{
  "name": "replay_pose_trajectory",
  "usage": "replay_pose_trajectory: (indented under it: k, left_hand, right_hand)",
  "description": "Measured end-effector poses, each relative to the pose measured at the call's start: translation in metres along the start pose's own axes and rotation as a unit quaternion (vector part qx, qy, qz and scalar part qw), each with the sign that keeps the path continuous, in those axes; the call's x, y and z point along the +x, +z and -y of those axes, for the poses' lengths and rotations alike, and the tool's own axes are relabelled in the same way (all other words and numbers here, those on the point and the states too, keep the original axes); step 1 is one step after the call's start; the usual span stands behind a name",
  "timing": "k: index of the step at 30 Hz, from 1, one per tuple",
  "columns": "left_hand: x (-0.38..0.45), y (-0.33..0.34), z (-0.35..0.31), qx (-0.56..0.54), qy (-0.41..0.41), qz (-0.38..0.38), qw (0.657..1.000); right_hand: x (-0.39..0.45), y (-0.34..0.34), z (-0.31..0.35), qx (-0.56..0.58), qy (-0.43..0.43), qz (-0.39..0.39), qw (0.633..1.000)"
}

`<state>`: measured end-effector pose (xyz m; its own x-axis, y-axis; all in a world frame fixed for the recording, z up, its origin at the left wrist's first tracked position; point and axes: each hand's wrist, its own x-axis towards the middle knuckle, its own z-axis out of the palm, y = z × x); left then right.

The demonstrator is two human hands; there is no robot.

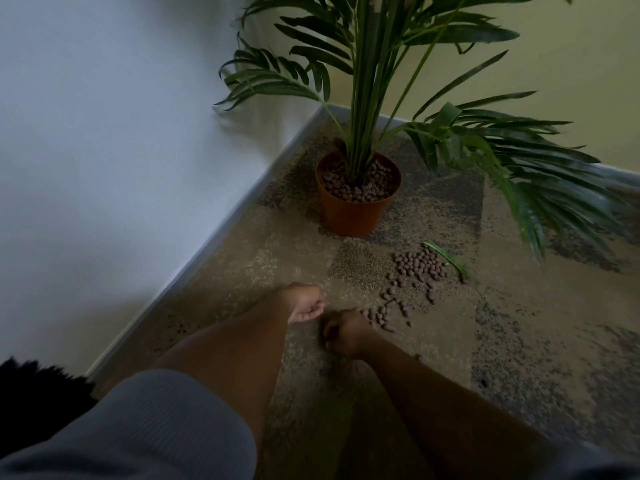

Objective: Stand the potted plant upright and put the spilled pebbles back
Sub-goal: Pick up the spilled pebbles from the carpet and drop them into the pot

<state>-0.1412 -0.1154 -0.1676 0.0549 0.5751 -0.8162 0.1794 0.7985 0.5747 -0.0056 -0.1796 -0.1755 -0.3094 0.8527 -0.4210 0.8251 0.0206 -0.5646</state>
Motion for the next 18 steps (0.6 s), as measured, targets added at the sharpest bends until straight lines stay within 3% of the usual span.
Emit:
replay_pose_trajectory:
  k: [3,5,6,8,10,11,18]
  left_hand:
    - [-0.003,-0.001,-0.003,-0.02,0.002,-0.004,1.0]
    - [-0.003,-0.002,-0.006,-0.042,0.006,-0.011,0.999]
    - [-0.003,-0.003,-0.008,-0.059,0.006,-0.015,0.998]
    - [-0.005,-0.005,-0.015,-0.105,0.01,-0.019,0.994]
    - [-0.007,-0.007,-0.024,-0.165,0.017,-0.028,0.986]
    - [-0.009,-0.007,-0.03,-0.203,0.02,-0.031,0.978]
    - [-0.027,0.0,-0.099,-0.43,0.073,-0.016,0.9]
  right_hand:
    - [0.002,0.002,-0.002,0.045,0.011,-0.011,0.999]
    - [0.004,-0.002,0.0,0.204,0.07,-0.03,0.976]
    - [0.006,-0.007,0.003,0.343,0.122,-0.036,0.931]
    - [0.01,-0.019,0.005,0.585,0.191,-0.041,0.787]
    - [0.013,-0.034,0.005,0.721,0.195,-0.046,0.664]
    - [0.015,-0.042,0.004,0.754,0.183,-0.047,0.629]
    - [0.028,-0.106,0.024,0.781,0.15,-0.159,0.585]
